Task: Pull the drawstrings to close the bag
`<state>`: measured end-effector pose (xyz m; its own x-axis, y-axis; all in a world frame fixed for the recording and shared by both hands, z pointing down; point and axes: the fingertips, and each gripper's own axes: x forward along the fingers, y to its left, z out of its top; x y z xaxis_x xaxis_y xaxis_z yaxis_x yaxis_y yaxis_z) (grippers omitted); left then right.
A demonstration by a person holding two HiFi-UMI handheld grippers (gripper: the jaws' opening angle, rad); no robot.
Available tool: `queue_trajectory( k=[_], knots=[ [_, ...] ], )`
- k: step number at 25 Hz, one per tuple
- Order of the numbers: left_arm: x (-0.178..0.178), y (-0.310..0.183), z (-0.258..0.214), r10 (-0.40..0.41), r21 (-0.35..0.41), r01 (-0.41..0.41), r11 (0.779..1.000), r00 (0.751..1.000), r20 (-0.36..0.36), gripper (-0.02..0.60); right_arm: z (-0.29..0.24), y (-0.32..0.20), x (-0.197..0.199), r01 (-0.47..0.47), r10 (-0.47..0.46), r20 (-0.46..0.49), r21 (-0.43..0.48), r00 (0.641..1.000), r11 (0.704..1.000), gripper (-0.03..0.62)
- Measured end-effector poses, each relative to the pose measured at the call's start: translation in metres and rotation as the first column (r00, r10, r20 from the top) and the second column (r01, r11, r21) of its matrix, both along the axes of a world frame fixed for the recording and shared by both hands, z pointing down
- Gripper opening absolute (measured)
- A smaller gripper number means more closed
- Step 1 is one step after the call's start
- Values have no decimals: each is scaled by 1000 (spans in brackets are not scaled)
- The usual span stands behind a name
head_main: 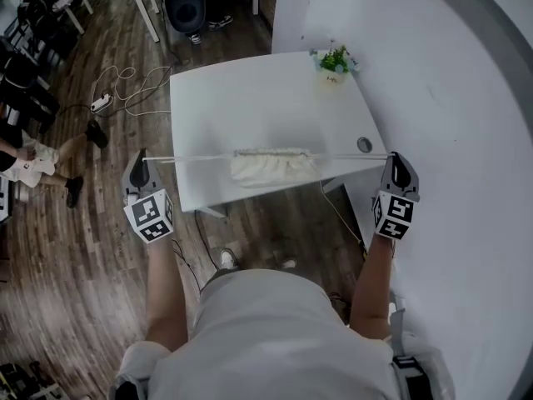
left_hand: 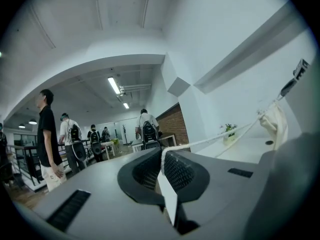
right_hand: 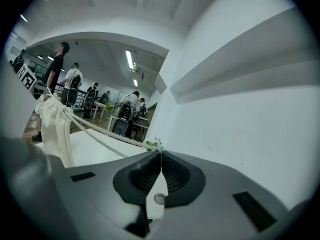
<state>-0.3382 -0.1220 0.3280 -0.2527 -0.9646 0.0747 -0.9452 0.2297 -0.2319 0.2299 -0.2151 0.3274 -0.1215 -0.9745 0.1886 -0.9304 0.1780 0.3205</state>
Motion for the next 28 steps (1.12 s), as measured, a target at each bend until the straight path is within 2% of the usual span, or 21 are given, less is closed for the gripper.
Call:
queue_trajectory(
  k=[8,13,18,22,28],
  knots=[
    [-16,2,15,-20,-22,18,1000,998,-60,20,6,17,4,-6,9,72,-31,997,1000,38],
    [-43,16,16,-63,5,65,998,986,-157,19,8,23,19,-42,46,144,-29,989,999,38],
    [-46,22,0,-49,33,52,998,994,-98,18,-1,26,30,-65,66,142,-9,988,998,38],
    [-54,27,-9,-54,57,61,997,992,-112,20,-8,30,31,-66,64,125,9,990,998,38],
    [-53,39,-12,-55,59,62,996,991,-119,20,-10,37,39,-72,69,184,12,980,997,38]
  ],
)
